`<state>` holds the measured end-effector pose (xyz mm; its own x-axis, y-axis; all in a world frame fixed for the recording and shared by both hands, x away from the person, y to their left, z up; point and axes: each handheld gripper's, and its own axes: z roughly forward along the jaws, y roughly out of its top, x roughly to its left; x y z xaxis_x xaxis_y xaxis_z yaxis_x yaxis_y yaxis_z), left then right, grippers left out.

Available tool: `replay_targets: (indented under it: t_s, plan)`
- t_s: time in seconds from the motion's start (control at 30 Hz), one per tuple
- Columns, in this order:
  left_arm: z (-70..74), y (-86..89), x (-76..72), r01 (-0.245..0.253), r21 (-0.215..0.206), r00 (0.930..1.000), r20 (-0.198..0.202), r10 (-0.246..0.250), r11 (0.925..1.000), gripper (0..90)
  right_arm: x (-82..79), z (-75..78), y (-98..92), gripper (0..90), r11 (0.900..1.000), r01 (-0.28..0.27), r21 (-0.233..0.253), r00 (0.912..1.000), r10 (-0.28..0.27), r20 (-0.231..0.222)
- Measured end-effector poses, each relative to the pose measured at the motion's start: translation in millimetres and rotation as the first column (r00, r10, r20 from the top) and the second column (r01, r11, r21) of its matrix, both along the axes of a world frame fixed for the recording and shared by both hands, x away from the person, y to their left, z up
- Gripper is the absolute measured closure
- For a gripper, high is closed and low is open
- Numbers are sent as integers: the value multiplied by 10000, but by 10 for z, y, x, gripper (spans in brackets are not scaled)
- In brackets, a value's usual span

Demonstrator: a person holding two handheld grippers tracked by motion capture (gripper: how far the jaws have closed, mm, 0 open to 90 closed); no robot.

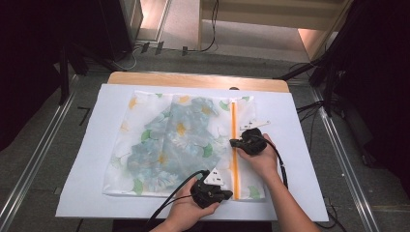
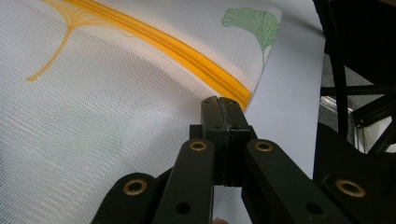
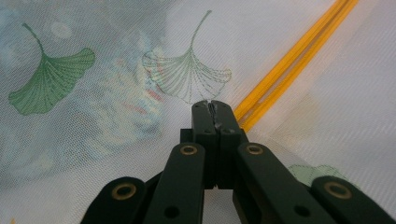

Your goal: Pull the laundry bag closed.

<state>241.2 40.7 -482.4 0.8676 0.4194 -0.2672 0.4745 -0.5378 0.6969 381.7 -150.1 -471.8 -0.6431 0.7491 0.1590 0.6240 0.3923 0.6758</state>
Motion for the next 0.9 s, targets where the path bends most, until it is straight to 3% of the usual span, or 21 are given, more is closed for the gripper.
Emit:
replay_targets:
  t_s: [0.17, 0.5, 0.9]
  plan:
    - [-4, 1, 6, -24, -71, 10000, -80, 23, 10000, 900, 20, 6, -57, 900, 9995, 266, 193, 9994, -271, 235]
    - [-3, 2, 7, -42, -54, 9999, -106, 41, 10000, 900, 134, -48, -104, 900, 9955, 584, 741, 9982, -593, 101]
    - [-4, 3, 13, -54, -83, 9998, -168, 53, 10000, 900, 412, 42, -98, 900, 9950, 762, 652, 9966, -781, 273]
